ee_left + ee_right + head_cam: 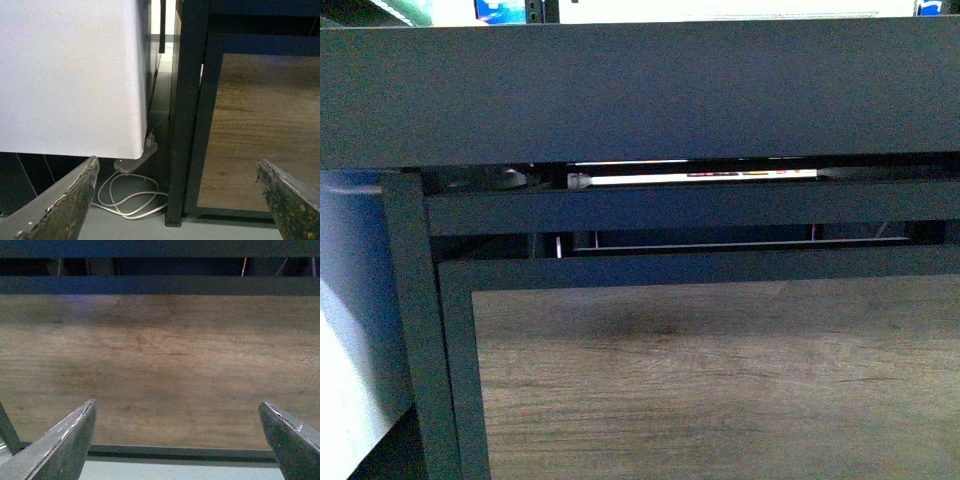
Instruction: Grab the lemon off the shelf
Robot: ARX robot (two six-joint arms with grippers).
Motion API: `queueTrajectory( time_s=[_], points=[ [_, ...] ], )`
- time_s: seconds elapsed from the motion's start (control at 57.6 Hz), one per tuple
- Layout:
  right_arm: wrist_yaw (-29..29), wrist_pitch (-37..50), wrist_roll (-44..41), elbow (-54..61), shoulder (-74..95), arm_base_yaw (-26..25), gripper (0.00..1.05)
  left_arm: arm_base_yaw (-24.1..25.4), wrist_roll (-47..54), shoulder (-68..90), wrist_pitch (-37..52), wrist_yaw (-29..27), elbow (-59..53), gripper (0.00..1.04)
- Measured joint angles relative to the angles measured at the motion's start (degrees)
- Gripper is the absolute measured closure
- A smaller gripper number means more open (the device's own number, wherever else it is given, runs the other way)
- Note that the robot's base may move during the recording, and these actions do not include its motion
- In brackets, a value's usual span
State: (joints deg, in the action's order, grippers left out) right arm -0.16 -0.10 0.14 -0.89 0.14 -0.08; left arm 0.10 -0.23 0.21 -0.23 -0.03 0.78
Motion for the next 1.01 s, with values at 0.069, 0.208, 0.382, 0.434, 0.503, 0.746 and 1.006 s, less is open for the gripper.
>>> queueTrajectory(
  time_s=[0.069,0.208,0.382,0.434,0.503,0.746,1.006],
  points=[
    [0.0,0.0,0.0,0.0,0.0,0.0,0.07,0.0,0.0,0.0,0.0,0.0,0.0,0.08],
    [0.0,0.0,0.0,0.0,0.0,0.0,0.07,0.0,0.0,0.0,0.0,0.1,0.0,0.08],
    [0.0,0.0,0.0,0.0,0.0,0.0,0.07,0.0,0.0,0.0,0.0,0.0,0.0,0.08],
    [0.1,0.0,0.0,0.0,0.0,0.0,0.07,0.0,0.0,0.0,0.0,0.0,0.0,0.08],
    [0.1,0.0,0.0,0.0,0.0,0.0,0.07,0.0,0.0,0.0,0.0,0.0,0.0,0.08],
    [-0.1,0.0,0.0,0.0,0.0,0.0,0.07,0.0,0.0,0.0,0.0,0.0,0.0,0.08],
    [0.0,0.0,0.0,0.0,0.0,0.0,0.07,0.0,0.0,0.0,0.0,0.0,0.0,0.08]
  ],
)
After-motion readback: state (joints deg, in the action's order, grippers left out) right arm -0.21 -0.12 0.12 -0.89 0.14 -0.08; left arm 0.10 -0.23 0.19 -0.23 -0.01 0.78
